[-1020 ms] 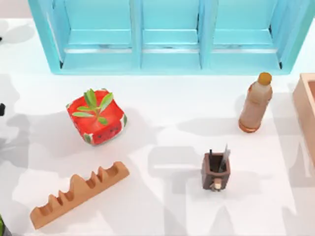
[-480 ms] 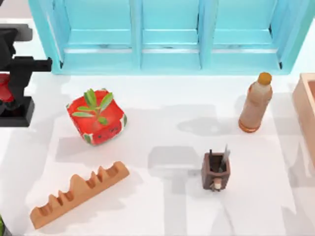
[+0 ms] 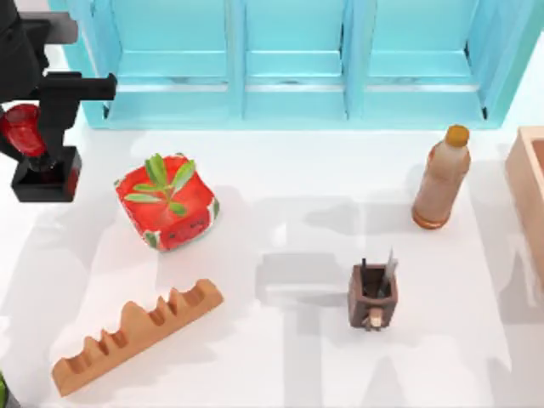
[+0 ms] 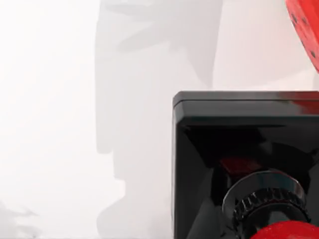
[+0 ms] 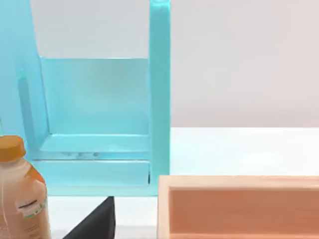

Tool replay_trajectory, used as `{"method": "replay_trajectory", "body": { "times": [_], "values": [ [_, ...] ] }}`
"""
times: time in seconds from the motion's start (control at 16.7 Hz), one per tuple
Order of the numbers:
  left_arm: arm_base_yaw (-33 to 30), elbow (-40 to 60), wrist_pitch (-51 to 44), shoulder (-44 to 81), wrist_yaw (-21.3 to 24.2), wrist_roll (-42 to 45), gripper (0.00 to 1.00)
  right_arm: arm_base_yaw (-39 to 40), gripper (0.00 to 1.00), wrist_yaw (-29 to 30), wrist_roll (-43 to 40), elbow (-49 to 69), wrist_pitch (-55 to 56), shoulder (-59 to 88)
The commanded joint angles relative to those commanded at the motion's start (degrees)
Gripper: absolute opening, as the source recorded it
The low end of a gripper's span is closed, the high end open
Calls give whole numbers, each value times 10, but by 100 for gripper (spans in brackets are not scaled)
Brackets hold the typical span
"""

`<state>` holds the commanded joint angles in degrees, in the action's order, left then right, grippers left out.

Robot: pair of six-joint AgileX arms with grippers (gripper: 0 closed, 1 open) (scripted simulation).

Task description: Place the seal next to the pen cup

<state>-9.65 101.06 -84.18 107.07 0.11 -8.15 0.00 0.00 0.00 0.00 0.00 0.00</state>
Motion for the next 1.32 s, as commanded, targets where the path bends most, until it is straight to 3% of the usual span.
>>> {"method": "replay_trajectory", "body": {
  "times": [0.24,0.54,0.84,1.02,1.32],
  "values": [
    [-40,-17,25,-22,30,-41,0,0,100,0,0,0,0,0],
    [-216,-25,72,-3,71,-215,0,0,100,0,0,0,0,0],
    [-375,23,81,90,28,-366,0,0,100,0,0,0,0,0],
    [-398,47,74,119,0,-397,0,0,100,0,0,0,0,0],
    [-395,43,76,117,1,-395,0,0,100,0,0,0,0,0]
  ]
}}
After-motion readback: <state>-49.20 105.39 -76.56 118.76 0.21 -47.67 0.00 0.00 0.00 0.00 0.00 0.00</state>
